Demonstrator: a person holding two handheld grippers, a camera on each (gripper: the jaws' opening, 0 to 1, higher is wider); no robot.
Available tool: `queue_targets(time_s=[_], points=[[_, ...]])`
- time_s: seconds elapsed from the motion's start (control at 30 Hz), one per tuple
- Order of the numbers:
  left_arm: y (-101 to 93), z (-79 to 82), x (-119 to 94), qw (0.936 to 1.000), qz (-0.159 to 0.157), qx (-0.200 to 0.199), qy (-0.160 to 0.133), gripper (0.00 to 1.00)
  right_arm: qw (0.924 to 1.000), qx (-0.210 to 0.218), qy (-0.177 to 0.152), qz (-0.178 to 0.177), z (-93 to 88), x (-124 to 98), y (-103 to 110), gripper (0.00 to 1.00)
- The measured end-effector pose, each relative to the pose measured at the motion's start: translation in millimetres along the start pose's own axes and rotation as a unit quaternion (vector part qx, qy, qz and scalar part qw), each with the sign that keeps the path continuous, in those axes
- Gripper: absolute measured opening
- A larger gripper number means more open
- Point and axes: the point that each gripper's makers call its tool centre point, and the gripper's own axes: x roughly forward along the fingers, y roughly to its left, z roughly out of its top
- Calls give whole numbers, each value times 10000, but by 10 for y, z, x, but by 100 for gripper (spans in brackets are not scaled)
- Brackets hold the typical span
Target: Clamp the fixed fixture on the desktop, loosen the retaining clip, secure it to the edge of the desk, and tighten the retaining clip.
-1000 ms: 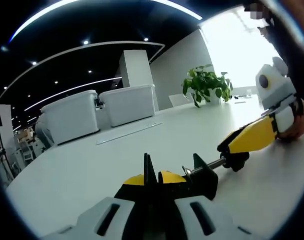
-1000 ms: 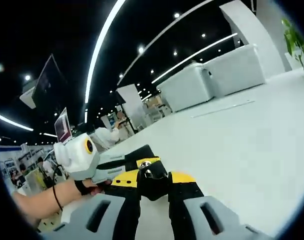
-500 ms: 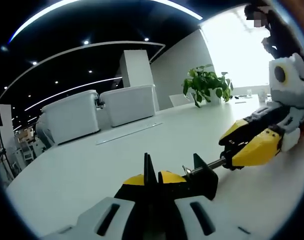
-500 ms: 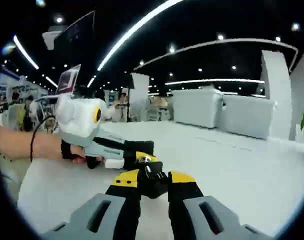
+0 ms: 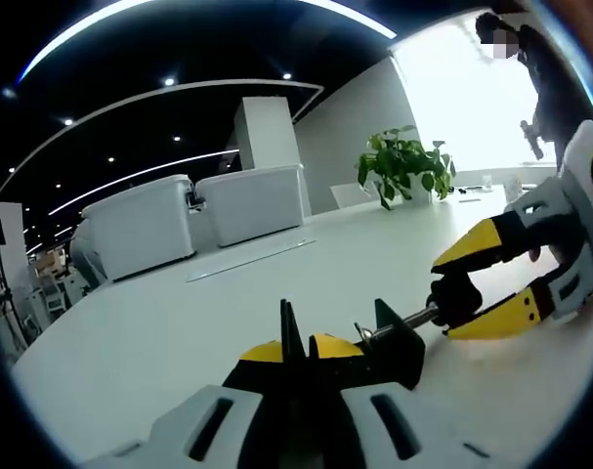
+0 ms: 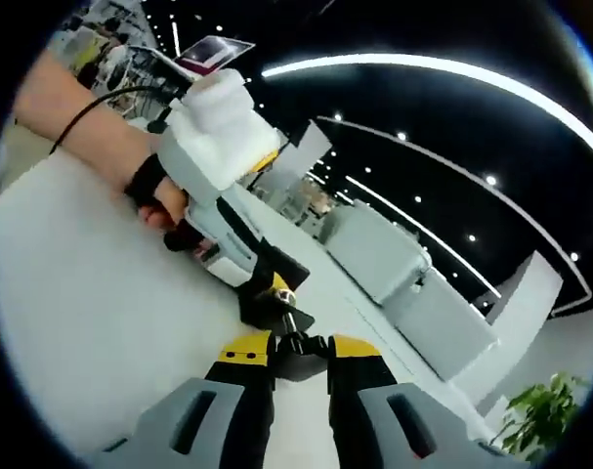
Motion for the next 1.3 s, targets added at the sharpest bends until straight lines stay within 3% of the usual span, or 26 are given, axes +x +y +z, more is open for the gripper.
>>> queue_targets(time_s=[0.1, 0.3, 0.4, 0.47, 0.5, 0.57, 0.67, 0.7, 0.8, 0.83, 0.87, 0.9, 0.93, 0.97, 1.03, 1.2, 1.27, 1.3], points=[[-1, 1, 2, 10000, 3, 4, 0, 7, 9968, -775, 82, -178, 24, 2, 16, 20], [3, 2, 1, 10000, 11, 2, 1, 7, 9990, -433, 85, -90, -3, 0, 15, 20], [4, 2, 1, 10000, 10, 1, 0, 7, 9999, 107, 33, -22, -12, 5, 2, 20], [5, 2, 2, 10000, 9, 1, 0, 7, 9942, 1070, -16, 68, -25, 3, -34, 21], [4, 2, 4, 10000, 6, 4, -1, 7, 9841, 1770, -67, 97, -25, 1, -58, 21], [5, 2, 6, 10000, 4, 5, -2, 7, 9505, 3095, -93, 254, -37, -6, -94, 26], [8, 2, 9, 10000, 1, 8, -4, 7, 8841, 4637, -298, 500, -21, -26, -172, 30], [5, 3, 10, 10000, -8, 10, -6, 7, 8684, 4920, -330, 525, -36, -32, -193, 29], [4, 3, 11, 10000, -19, 13, -9, 7, 7834, 6167, -406, 667, -76, -51, -253, 26], [4, 3, 12, 10000, -22, 14, -10, 7, 7610, 6438, -400, 689, -100, -50, -279, 24], [3, 3, 13, 10000, -26, 15, -11, 7, 7547, 6522, -357, 622, -155, -41, -296, 23], [2, 3, 14, 10000, -33, 21, -14, 7, 7492, 6601, -240, 481, -245, -37, -330, 22], [3, 3, 14, 10000, -34, 22, -14, 7, 7602, 6483, -222, 365, -273, -35, -354, 21], [3, 2, 14, 10000, -32, 24, -15, 7, 7659, 6419, -179, 330, -300, -35, -356, 20], [4, 2, 14, 10000, -33, 24, -14, 7, 7625, 6457, -75, 402, -316, -19, -298, 20], [1, 0, 11, 10000, -41, 23, -15, 7, 7840, 6167, 121, 695, -264, 38, -121, 21], [1, 1, 11, 10000, -43, 26, -17, 7, 7825, 6169, 197, 819, -275, 71, -73, 23], [0, 1, 11, 10000, -45, 28, -17, 7, 7763, 6239, 210, 879, -277, 76, -67, 23]])
